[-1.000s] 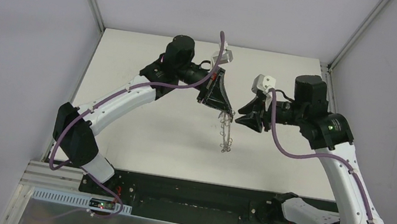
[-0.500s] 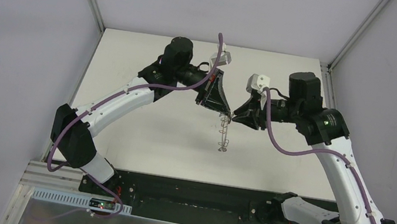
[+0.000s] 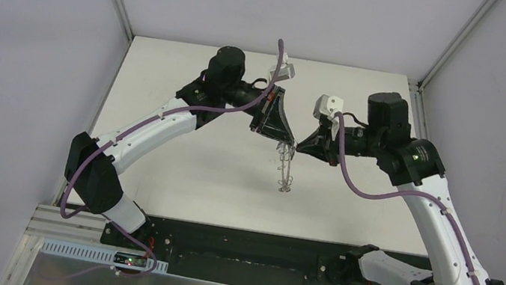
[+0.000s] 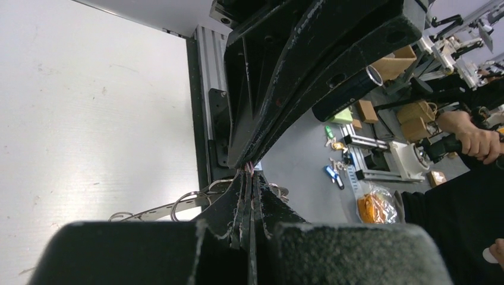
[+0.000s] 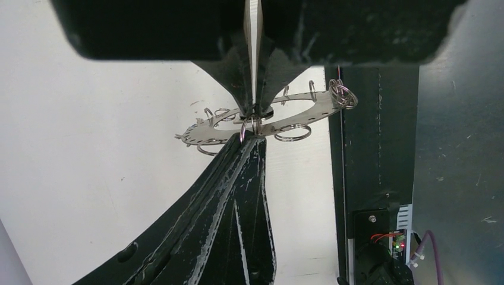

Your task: Put the keys on the keyring

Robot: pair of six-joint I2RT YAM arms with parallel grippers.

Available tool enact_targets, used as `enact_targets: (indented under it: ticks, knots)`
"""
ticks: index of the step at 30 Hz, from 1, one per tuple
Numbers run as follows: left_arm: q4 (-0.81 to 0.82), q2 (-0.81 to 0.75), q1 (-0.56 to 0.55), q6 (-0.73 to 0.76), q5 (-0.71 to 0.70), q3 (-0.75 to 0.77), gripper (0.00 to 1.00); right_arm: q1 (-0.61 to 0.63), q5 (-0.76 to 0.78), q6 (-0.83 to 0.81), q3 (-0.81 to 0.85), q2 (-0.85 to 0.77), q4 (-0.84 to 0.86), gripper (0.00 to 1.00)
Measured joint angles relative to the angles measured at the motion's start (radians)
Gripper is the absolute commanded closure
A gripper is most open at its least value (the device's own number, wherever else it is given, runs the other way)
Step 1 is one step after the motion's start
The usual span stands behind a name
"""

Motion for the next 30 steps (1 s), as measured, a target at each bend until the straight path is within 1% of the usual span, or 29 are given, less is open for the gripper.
enact_targets:
  ticks: [6,14,20,27,30]
  knots:
    - [0.066,0.0,0.002,-0.105,-0.026,-0.006,1.0,0.0,0.028,0.015,-0.013,-0.023,0.033,1.0]
    - [0.129,0.0,0.015,-0.209,-0.089,-0.023,1.0,0.0,0.066,0.057,-0.04,-0.027,0.072,1.0]
    - [0.144,0.0,0.021,-0.248,-0.144,-0.033,1.0,-0.001,0.087,0.106,-0.05,-0.026,0.102,1.0]
    - [0.141,-0.004,0.021,-0.258,-0.209,-0.033,1.0,-0.013,0.091,0.158,-0.058,-0.02,0.139,1.0]
    - [0.134,-0.004,0.022,-0.259,-0.22,-0.033,1.0,-0.015,0.091,0.177,-0.07,-0.019,0.158,0.96]
